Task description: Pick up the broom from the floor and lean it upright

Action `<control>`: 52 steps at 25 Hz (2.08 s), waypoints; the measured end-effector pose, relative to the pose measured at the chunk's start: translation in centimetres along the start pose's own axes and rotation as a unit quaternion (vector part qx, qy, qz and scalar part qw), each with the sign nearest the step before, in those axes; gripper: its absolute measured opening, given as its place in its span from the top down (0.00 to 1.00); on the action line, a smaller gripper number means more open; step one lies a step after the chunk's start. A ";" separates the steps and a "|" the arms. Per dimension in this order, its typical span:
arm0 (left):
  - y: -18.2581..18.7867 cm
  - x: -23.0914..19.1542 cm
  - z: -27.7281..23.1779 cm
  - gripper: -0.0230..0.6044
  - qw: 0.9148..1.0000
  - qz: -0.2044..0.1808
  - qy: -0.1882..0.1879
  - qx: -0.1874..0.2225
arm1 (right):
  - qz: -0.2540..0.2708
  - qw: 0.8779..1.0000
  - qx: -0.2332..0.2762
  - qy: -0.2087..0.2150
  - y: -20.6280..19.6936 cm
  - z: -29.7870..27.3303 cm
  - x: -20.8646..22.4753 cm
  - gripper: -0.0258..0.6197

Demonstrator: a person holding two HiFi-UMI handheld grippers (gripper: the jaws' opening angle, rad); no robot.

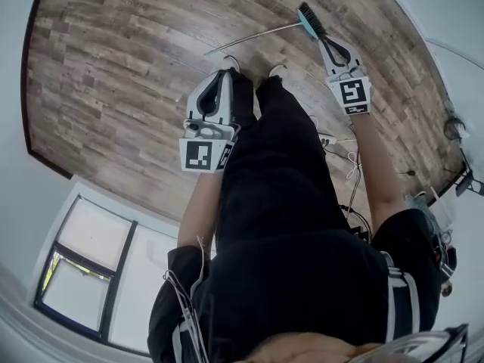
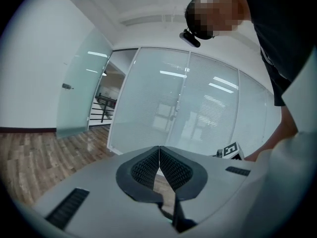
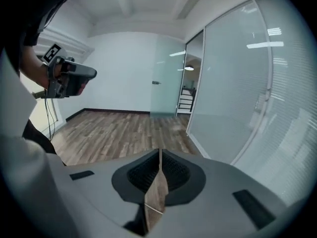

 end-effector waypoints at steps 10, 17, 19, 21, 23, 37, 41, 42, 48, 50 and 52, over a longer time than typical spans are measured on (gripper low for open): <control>-9.7 -8.6 5.3 0.93 0.990 0.054 0.132 -0.017 | 0.082 0.974 -0.131 0.167 -12.4 -16.3 -14.3 0.74; -17.1 -16.2 1.4 0.93 0.992 0.065 0.102 -0.035 | 0.130 0.960 -0.183 0.169 -22.5 -24.0 -19.2 0.73; -18.4 -18.8 -0.3 0.93 0.994 0.047 0.094 -0.036 | 0.168 0.952 -0.177 0.184 -24.8 -26.6 -19.8 0.73; -19.6 -21.0 -0.6 0.93 0.994 0.042 0.099 -0.033 | 0.189 0.945 -0.177 0.197 -27.0 -29.0 -20.8 0.73; -21.7 -22.5 -0.5 0.93 0.992 0.052 0.106 -0.037 | 0.196 0.940 -0.192 0.205 -29.8 -30.8 -21.8 0.73; -37.2 -25.8 -2.3 0.93 0.990 0.072 0.113 -0.034 | 0.278 0.895 -0.241 0.251 -49.6 -40.7 -25.9 0.73; -39.1 -26.5 -1.6 0.93 0.990 0.087 0.106 -0.034 | 0.270 0.890 -0.273 0.248 -54.8 -43.3 -27.2 0.73; -39.4 -26.5 -1.8 0.93 0.991 0.081 0.099 -0.037 | 0.268 0.889 -0.279 0.245 -55.9 -43.7 -27.4 0.73; -41.1 -27.1 -2.9 0.93 0.994 0.046 0.091 -0.042 | 0.300 0.874 -0.288 0.252 -60.9 -46.7 -28.2 0.73; -41.3 -27.5 -2.5 0.93 0.993 0.038 0.108 -0.036 | 0.317 0.860 -0.292 0.274 -62.2 -47.4 -28.9 0.73; -41.6 -28.4 -1.8 0.93 0.991 0.044 0.123 -0.034 | 0.331 0.843 -0.303 0.297 -63.4 -47.9 -29.5 0.73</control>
Point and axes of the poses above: the fingertips, and each gripper's own axes: z backward along the fingers, x to its right, y out of its top, the point moved 4 cm from there along z, backward along the fingers, and after that the axes turned 10 degrees about -y, right-handed, at the moved point
